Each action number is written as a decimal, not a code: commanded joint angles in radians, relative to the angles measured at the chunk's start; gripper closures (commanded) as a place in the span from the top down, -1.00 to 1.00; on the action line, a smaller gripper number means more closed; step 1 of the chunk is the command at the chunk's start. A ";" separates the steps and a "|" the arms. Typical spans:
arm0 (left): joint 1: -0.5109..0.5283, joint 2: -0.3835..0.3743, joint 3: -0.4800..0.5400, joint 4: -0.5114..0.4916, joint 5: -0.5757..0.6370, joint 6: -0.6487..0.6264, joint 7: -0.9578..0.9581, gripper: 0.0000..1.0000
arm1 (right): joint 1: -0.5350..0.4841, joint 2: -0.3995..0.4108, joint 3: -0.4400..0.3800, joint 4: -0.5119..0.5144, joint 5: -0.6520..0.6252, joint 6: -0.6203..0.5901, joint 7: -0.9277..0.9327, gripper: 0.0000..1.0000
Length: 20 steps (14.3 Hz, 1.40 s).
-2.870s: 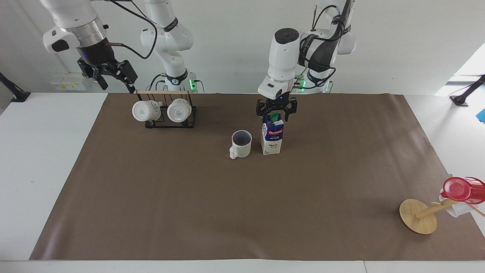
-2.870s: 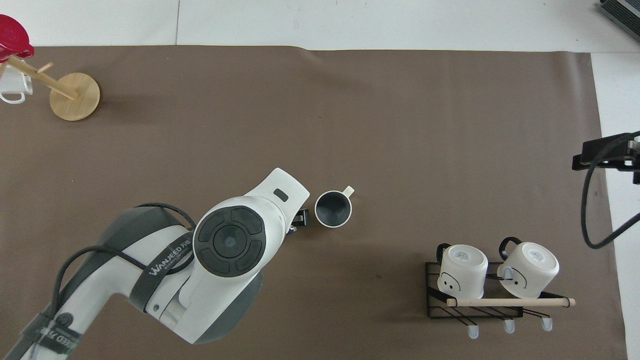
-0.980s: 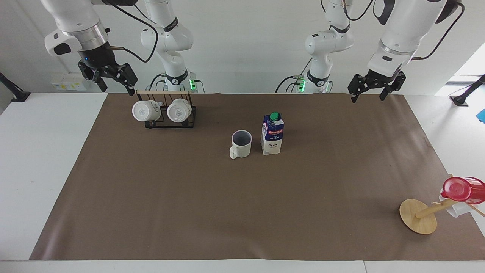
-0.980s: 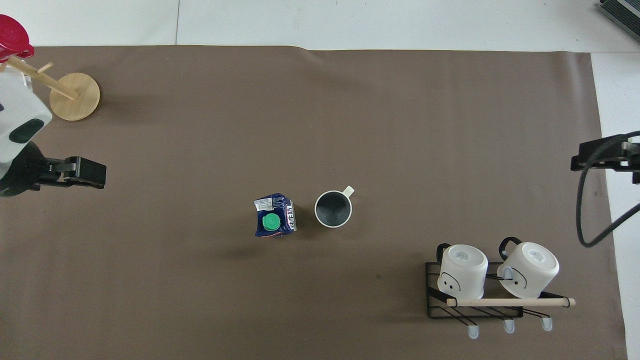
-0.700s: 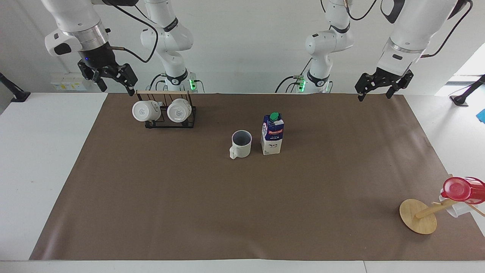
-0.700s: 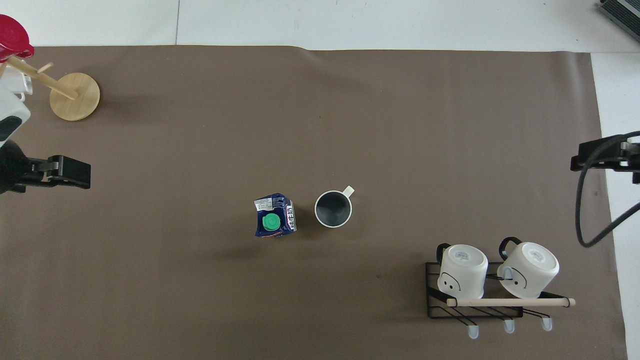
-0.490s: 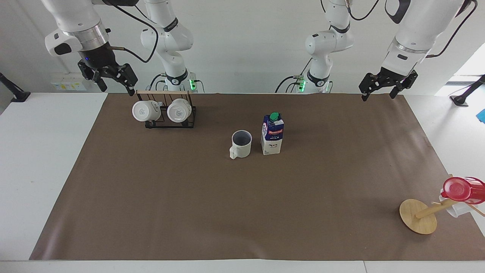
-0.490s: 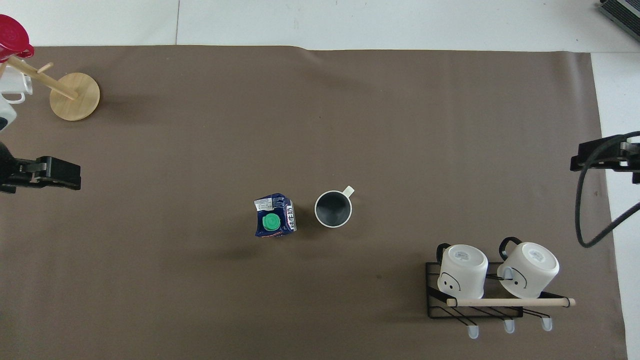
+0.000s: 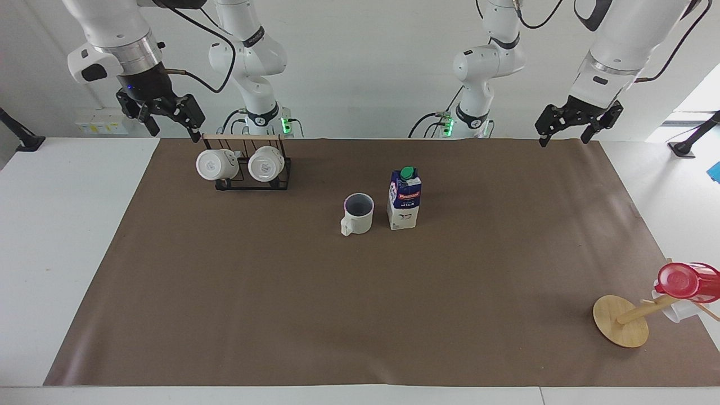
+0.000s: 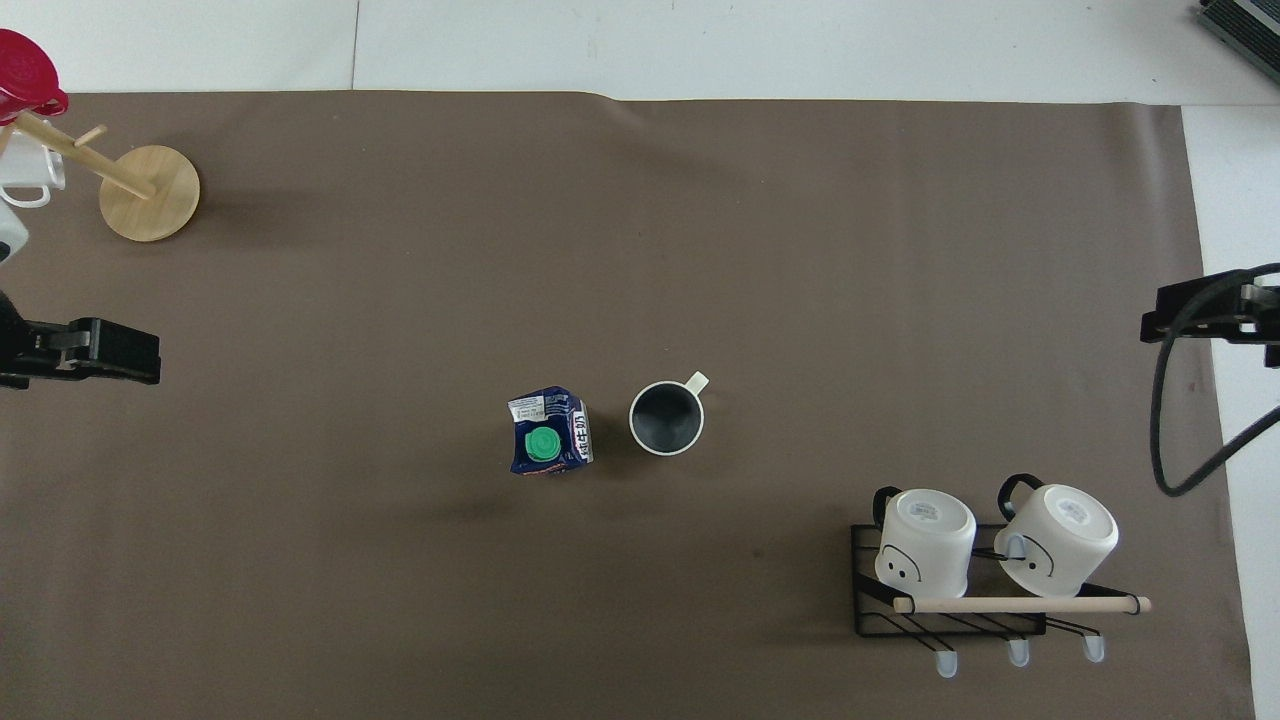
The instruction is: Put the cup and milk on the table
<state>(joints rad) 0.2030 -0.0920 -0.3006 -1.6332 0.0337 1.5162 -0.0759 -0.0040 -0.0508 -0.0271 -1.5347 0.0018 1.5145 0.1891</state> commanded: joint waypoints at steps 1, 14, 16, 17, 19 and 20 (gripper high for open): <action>-0.002 -0.014 -0.008 0.004 -0.026 -0.014 0.013 1.00 | -0.002 -0.031 -0.002 -0.018 0.000 0.010 -0.010 1.00; -0.195 -0.017 0.191 0.003 -0.060 -0.019 0.013 1.00 | -0.002 -0.031 -0.004 -0.018 0.000 0.012 -0.007 1.00; -0.197 -0.017 0.198 0.003 -0.060 -0.019 0.015 1.00 | -0.002 -0.031 -0.004 -0.018 0.000 0.012 -0.007 1.00; -0.198 -0.017 0.198 0.004 -0.060 -0.019 0.013 1.00 | -0.002 -0.031 -0.004 -0.018 0.000 0.012 -0.007 1.00; -0.198 -0.017 0.198 0.003 -0.060 -0.019 0.015 1.00 | -0.002 -0.031 -0.004 -0.018 0.000 0.012 -0.007 1.00; -0.198 -0.017 0.199 0.003 -0.060 -0.019 0.015 1.00 | -0.002 -0.031 -0.004 -0.018 0.000 0.012 -0.007 1.00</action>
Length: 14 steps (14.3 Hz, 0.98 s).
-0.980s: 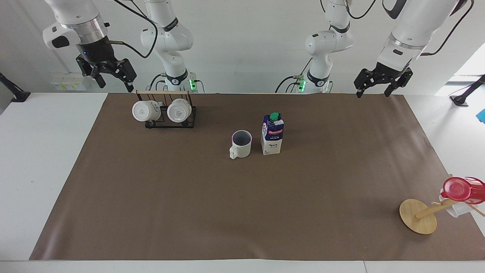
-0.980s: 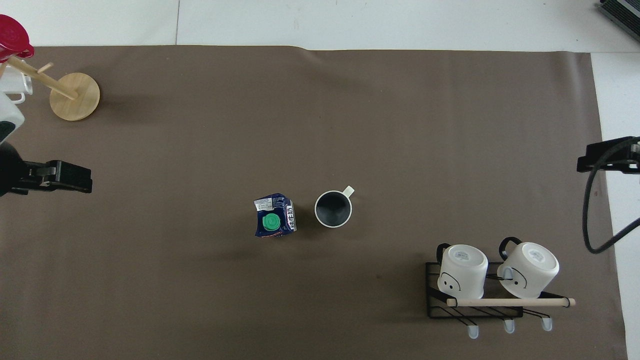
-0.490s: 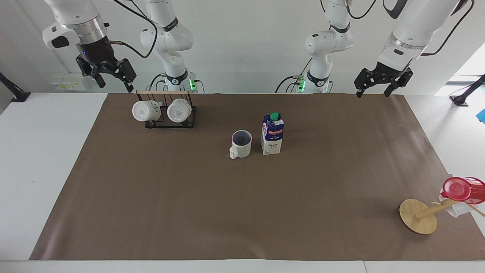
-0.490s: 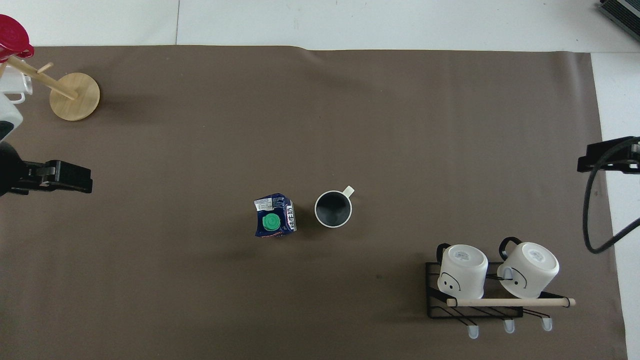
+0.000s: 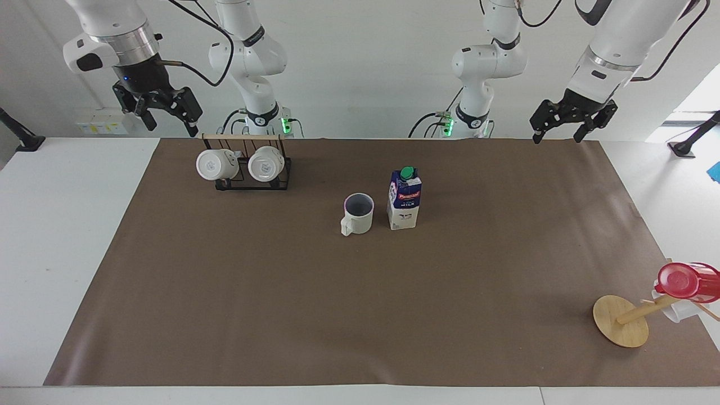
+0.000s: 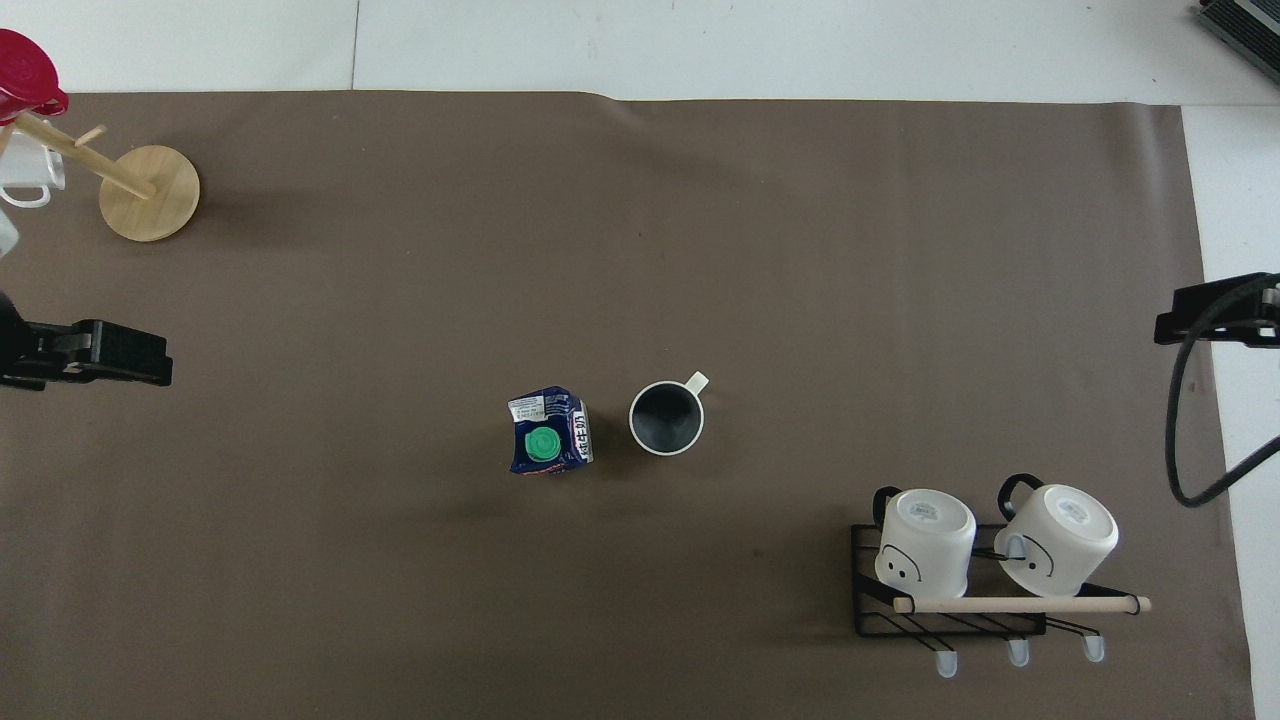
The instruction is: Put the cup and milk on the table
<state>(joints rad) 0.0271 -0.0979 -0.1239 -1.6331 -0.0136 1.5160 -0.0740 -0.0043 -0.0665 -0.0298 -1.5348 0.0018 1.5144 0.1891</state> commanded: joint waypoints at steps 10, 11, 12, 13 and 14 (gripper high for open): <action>-0.053 -0.016 0.023 0.003 -0.012 -0.022 0.011 1.00 | -0.011 -0.015 -0.001 -0.019 0.003 0.010 -0.014 1.00; -0.055 -0.016 0.023 0.003 -0.012 -0.022 0.011 1.00 | -0.011 -0.015 -0.002 -0.019 0.003 0.004 -0.023 1.00; -0.055 -0.016 0.023 0.003 -0.012 -0.022 0.013 1.00 | -0.011 -0.015 -0.002 -0.019 0.001 0.006 -0.051 1.00; -0.053 -0.016 0.023 0.003 -0.012 -0.022 0.013 1.00 | -0.011 -0.015 -0.004 -0.022 0.001 0.006 -0.086 1.00; -0.055 -0.016 0.023 0.003 -0.012 -0.022 0.013 1.00 | -0.014 -0.019 -0.004 -0.025 0.000 0.006 -0.115 1.00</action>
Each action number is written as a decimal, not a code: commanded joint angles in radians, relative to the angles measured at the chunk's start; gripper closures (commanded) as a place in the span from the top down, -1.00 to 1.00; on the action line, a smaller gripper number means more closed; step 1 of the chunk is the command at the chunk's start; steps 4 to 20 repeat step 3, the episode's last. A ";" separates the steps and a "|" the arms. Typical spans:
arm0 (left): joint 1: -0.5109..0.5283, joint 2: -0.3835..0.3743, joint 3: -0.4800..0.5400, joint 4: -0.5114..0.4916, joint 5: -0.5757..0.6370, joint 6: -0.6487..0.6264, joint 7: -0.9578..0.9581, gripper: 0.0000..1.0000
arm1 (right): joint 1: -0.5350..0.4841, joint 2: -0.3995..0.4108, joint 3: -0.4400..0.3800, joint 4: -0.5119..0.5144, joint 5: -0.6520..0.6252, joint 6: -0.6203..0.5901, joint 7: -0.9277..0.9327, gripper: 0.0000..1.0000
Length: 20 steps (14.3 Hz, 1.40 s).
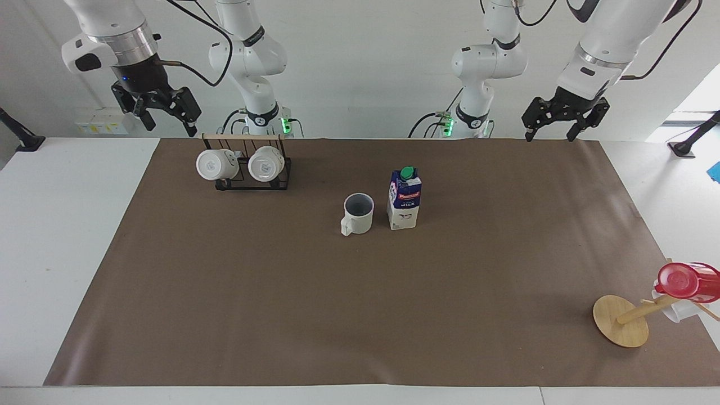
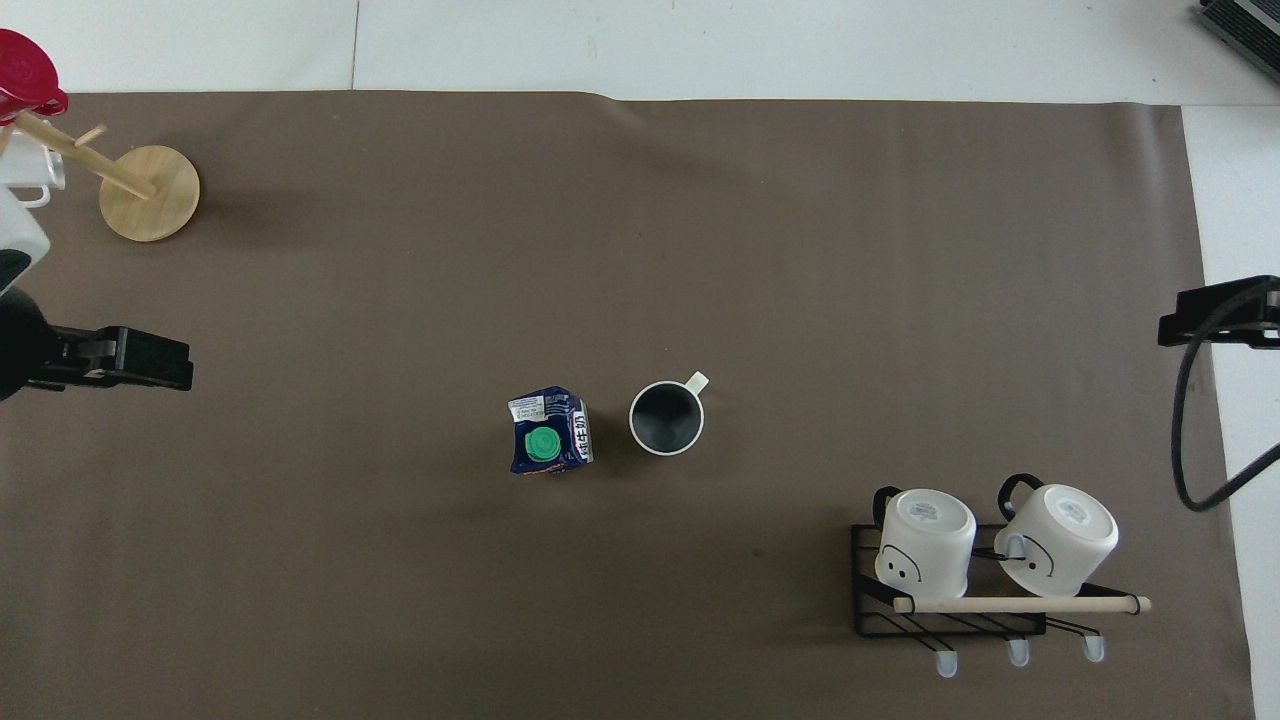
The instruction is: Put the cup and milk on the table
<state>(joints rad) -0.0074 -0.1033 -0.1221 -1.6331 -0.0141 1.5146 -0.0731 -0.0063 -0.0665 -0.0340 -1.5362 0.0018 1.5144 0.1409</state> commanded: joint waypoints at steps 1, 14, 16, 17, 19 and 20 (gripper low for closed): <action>-0.020 -0.010 0.021 0.003 -0.012 -0.020 0.012 1.00 | -0.012 -0.024 0.000 -0.027 0.000 0.006 -0.072 1.00; -0.019 -0.010 0.021 0.003 -0.012 -0.020 0.013 1.00 | -0.011 -0.024 0.000 -0.027 0.001 0.006 -0.064 1.00; -0.019 -0.010 0.021 0.003 -0.012 -0.020 0.013 1.00 | -0.011 -0.024 0.000 -0.027 0.001 0.006 -0.064 1.00; -0.019 -0.010 0.021 0.003 -0.012 -0.020 0.013 1.00 | -0.011 -0.024 0.000 -0.027 0.001 0.006 -0.064 1.00; -0.019 -0.010 0.021 0.003 -0.012 -0.020 0.013 1.00 | -0.011 -0.024 0.000 -0.027 0.001 0.006 -0.064 1.00; -0.019 -0.010 0.021 0.003 -0.012 -0.020 0.013 1.00 | -0.011 -0.024 0.000 -0.027 0.001 0.006 -0.064 1.00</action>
